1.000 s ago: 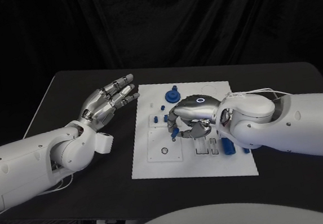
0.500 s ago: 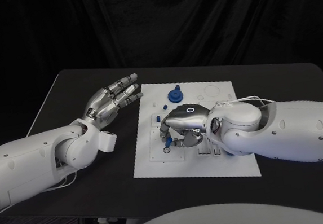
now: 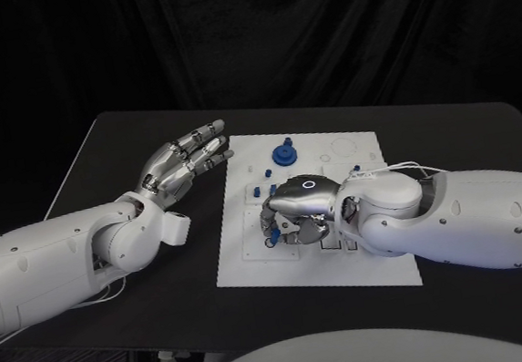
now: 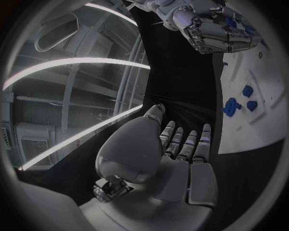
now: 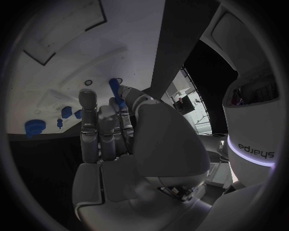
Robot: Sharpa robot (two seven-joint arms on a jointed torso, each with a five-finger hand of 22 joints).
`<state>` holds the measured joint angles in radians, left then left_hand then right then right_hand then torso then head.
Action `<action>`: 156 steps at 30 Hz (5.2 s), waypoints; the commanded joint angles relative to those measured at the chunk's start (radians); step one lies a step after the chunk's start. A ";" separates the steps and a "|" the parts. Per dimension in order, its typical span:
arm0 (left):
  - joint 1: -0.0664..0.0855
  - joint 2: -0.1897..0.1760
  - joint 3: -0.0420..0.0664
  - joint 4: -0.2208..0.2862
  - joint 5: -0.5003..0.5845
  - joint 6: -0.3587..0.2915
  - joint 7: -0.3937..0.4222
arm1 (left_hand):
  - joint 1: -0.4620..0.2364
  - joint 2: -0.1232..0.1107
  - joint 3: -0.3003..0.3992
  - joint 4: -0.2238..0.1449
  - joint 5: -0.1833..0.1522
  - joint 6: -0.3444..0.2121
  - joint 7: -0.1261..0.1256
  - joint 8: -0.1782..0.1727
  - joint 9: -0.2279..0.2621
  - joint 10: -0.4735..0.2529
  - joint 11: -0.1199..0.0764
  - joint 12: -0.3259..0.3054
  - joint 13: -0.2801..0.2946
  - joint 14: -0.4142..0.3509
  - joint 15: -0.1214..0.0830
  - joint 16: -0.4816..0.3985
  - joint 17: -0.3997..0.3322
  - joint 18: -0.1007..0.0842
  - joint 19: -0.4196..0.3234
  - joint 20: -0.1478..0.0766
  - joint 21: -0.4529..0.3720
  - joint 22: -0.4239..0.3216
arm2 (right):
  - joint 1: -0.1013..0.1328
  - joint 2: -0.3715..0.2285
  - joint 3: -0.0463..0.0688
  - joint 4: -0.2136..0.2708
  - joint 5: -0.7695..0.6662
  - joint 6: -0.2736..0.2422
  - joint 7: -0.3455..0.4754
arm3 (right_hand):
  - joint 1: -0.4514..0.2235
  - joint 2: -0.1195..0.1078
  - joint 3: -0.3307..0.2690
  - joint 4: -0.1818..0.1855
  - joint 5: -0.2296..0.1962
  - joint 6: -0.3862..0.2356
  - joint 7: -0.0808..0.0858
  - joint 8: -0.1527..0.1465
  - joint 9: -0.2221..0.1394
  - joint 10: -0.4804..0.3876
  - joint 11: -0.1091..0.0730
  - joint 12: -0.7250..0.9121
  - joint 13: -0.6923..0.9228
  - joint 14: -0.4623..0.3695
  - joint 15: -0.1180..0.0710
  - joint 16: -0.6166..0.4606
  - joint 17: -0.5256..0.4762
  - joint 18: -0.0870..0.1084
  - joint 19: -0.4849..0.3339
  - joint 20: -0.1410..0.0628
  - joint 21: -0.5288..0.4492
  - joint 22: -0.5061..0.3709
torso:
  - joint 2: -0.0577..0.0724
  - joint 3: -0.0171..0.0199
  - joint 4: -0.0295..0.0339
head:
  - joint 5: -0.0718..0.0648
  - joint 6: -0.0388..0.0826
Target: Assemble the parts on the task board
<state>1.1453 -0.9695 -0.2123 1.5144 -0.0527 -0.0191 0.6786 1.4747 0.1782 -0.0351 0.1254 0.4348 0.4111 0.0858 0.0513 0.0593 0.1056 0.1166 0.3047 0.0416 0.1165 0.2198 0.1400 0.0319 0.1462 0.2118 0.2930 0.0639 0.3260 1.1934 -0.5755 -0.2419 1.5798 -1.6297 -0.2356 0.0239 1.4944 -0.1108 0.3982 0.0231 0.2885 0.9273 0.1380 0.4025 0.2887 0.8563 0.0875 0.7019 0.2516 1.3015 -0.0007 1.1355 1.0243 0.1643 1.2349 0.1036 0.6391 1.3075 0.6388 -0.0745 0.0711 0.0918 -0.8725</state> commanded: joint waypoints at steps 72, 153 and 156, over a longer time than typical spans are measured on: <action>-0.015 0.015 0.001 -0.022 0.007 0.036 0.071 | -0.015 0.009 0.020 -0.002 -0.003 0.014 0.028 0.001 0.001 -0.016 -0.013 -0.011 -0.001 -0.001 0.007 0.008 0.001 -0.017 0.017 0.000 0.002 -0.002 | -0.030 0.018 -0.001 -0.031 0.002 -0.024 -0.002 | -0.002 0.016 -0.011 -0.021 -0.024 0.020 0.003 0.015 0.036 0.000 -0.007 -0.022 -0.001 0.001 0.002 -0.012 -0.016 0.001 0.002 -0.002 -0.030 0.042 | 0.000 0.0004 -0.0004 | -0.002 0.000; -0.016 0.004 0.001 -0.021 0.007 0.026 0.056 | -0.016 0.010 0.032 -0.007 0.008 0.017 0.029 0.002 0.001 -0.019 -0.013 -0.009 -0.001 -0.002 0.010 0.012 0.001 -0.022 0.015 -0.001 0.000 -0.010 | 0.102 -0.322 -0.007 -0.024 0.193 -0.043 -0.093 | 0.028 0.031 -0.104 0.055 -0.029 -0.113 0.029 -0.246 -0.130 -0.110 0.029 -0.026 -0.083 -0.043 0.035 -0.015 -0.067 0.008 -0.005 0.031 -0.136 0.036 | 0.001 0.0023 0.0003 | -0.044 0.000; -0.017 0.005 0.001 -0.021 0.007 0.027 0.056 | -0.017 0.010 0.033 -0.007 0.010 0.017 0.029 0.002 0.001 -0.019 -0.012 -0.009 -0.001 -0.001 0.010 0.013 0.001 -0.023 0.015 -0.001 0.000 -0.010 | 0.095 -0.308 -0.007 -0.051 0.184 -0.055 -0.092 | 0.026 0.027 -0.095 0.060 -0.030 -0.100 0.030 -0.249 -0.132 -0.076 0.019 -0.009 -0.076 -0.040 0.027 -0.014 -0.066 0.008 -0.002 0.025 -0.135 0.036 | 0.001 0.0021 0.0001 | -0.047 0.000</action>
<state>1.1304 -0.9669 -0.2122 1.4914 -0.0509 0.0042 0.6791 1.4668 0.1862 -0.0077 0.1201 0.4407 0.4288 0.1108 0.0513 0.0602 0.0927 0.1037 0.2970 0.0415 0.1128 0.2233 0.1468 0.0314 0.1309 0.2261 0.2929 0.0639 0.3156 1.2918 -0.8856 -0.2490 1.5365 -1.4253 -0.2746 -0.0451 1.5248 -0.0751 0.2979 0.0849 0.2594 0.8236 0.1685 0.1549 0.1578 0.7746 0.1085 0.6904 0.1726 1.2626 0.0308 1.1171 0.9583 0.1643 1.2302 0.1298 0.4996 1.3078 0.6399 -0.0726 0.0712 0.0466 -0.8725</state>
